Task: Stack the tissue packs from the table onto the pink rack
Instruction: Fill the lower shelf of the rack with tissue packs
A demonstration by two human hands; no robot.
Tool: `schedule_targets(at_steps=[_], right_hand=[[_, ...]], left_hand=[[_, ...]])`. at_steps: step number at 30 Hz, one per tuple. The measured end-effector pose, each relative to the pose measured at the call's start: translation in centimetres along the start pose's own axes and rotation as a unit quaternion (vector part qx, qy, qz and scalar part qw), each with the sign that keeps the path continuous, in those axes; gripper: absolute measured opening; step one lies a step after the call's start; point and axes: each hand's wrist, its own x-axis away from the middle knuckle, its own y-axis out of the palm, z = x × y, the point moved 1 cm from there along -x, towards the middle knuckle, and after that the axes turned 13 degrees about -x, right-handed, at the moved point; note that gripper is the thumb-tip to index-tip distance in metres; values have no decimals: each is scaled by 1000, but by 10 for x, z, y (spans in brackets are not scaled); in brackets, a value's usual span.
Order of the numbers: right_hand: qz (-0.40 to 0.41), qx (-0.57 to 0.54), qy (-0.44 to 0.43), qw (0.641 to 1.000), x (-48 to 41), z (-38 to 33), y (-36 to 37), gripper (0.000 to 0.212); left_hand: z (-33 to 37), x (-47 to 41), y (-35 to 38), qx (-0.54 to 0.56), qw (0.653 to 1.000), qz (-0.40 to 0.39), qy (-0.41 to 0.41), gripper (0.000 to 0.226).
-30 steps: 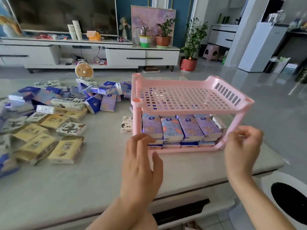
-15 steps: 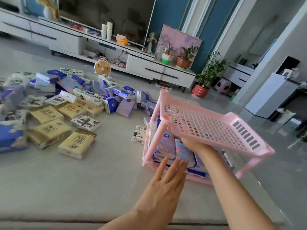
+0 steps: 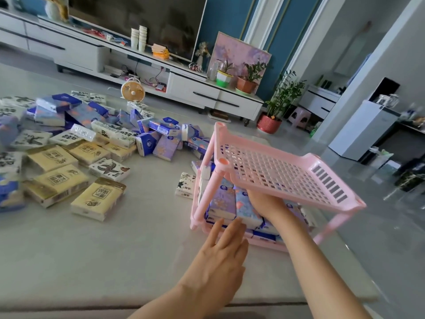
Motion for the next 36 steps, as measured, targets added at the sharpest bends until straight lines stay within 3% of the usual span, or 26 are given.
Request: schedule_targets(at_steps=[3,7,9,13,15,19,24,27,31,36], right_hand=[[63,13,-157,985,34,6,5,33],[151,-26,-329,932,79,11,20,38],[178,-42,-370,911,95,6,26,29],[150,-51,-415,896,108,-5,41,20],[131,-48,-429,893,111,-8,48,19],[87,-53,-452,886,116,-22,65,20],[-43,-35,-378,924,116,-62,104,34],[-123,-24,-331,935,109,-84,130,52],[-149,-20,-292,945,97,-112,157,73],[-172,38,-306,936,94,-136,175,88]], left_hand=[[1,2,-2,2,1000,6,-16,41],[-3,2,-18,60,997,47,-13,43],[-10,8,-29,140,987,68,-28,36],[-35,34,-52,257,949,122,-133,19],[-51,54,-56,268,936,123,-190,17],[-103,99,-56,175,951,80,-242,21],[-171,139,-72,72,926,45,-368,28],[-185,144,-81,42,924,44,-377,29],[-204,147,-89,16,928,47,-369,34],[-233,148,-100,30,889,44,-454,37]])
